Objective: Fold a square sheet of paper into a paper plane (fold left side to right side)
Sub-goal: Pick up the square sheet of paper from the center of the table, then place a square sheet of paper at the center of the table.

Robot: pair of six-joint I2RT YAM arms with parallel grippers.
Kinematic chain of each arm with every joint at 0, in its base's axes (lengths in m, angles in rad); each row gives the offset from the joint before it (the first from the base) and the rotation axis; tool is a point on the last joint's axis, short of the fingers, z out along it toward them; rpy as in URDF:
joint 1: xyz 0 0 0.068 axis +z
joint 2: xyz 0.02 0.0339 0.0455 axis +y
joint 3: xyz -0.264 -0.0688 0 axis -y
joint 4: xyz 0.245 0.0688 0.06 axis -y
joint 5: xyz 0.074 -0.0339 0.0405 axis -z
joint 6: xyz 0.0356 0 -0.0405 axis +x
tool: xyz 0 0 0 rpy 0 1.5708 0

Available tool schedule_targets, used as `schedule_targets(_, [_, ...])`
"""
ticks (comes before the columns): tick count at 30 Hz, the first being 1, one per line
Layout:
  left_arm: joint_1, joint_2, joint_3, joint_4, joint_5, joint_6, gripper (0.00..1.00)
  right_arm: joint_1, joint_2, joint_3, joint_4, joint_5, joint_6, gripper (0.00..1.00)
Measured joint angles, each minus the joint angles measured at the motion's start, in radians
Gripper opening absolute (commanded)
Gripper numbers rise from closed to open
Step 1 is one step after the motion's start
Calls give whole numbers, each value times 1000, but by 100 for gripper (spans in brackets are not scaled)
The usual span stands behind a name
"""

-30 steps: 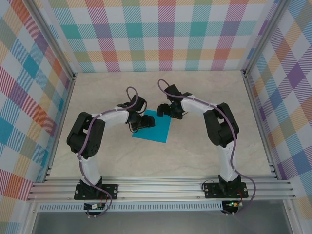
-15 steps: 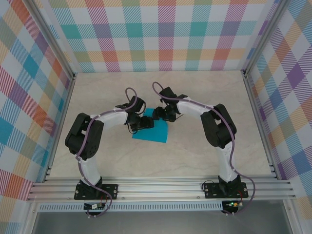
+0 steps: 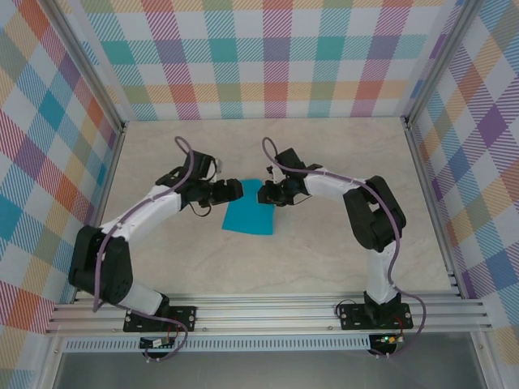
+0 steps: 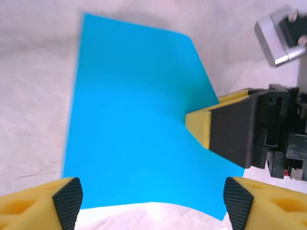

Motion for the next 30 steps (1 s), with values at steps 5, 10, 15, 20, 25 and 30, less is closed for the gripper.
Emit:
schedule_targets(5, [71, -146, -48, 3, 36, 23, 88, -87, -127, -101, 135, -158, 0, 26])
schedule_targets(10, [87, -233, -79, 48, 119, 42, 92, -176, -238, -139, 211, -345, -14, 26])
schedule_targets(15, [95, -269, -86, 158, 230, 52, 97, -219, -341, -127, 184, -500, -66, 26])
schedule_targets(20, [96, -273, -85, 269, 346, 56, 98, -219, -441, -57, 117, -637, -122, 26])
schedule_targets(25, [96, -262, -82, 390, 471, 37, 91, -219, -512, -2, 100, -742, -131, 26])
schedule_targets(30, [90, -239, -83, 518, 574, -6, 87, -209, -523, -1, 105, -779, -110, 26])
